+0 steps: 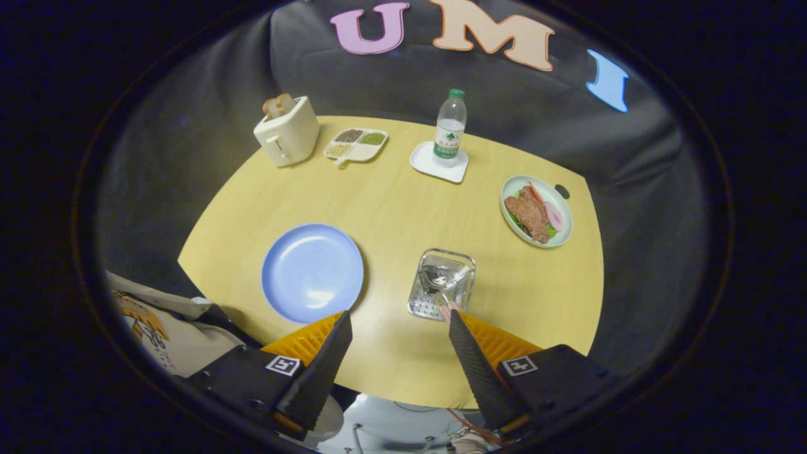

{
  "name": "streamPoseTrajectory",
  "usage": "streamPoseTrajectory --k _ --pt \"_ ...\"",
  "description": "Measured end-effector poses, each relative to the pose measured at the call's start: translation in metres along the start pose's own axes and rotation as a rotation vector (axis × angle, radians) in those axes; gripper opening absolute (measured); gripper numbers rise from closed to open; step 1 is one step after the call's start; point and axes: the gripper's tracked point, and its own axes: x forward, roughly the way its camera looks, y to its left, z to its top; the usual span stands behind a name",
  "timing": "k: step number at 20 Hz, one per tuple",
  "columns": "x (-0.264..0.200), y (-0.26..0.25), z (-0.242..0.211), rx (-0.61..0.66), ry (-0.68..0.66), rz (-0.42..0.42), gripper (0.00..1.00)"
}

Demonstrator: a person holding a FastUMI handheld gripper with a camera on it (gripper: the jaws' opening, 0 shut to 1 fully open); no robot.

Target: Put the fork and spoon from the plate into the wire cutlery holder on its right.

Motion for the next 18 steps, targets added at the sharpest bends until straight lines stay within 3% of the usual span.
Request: streamPoseTrajectory --k 8,18 --pt "-0.01 0.051 0.021 0.115 -0.286 -0.043 0.99" --pt "-0.09 0.068 0.095 0.287 -0.895 -0.115 0.99"
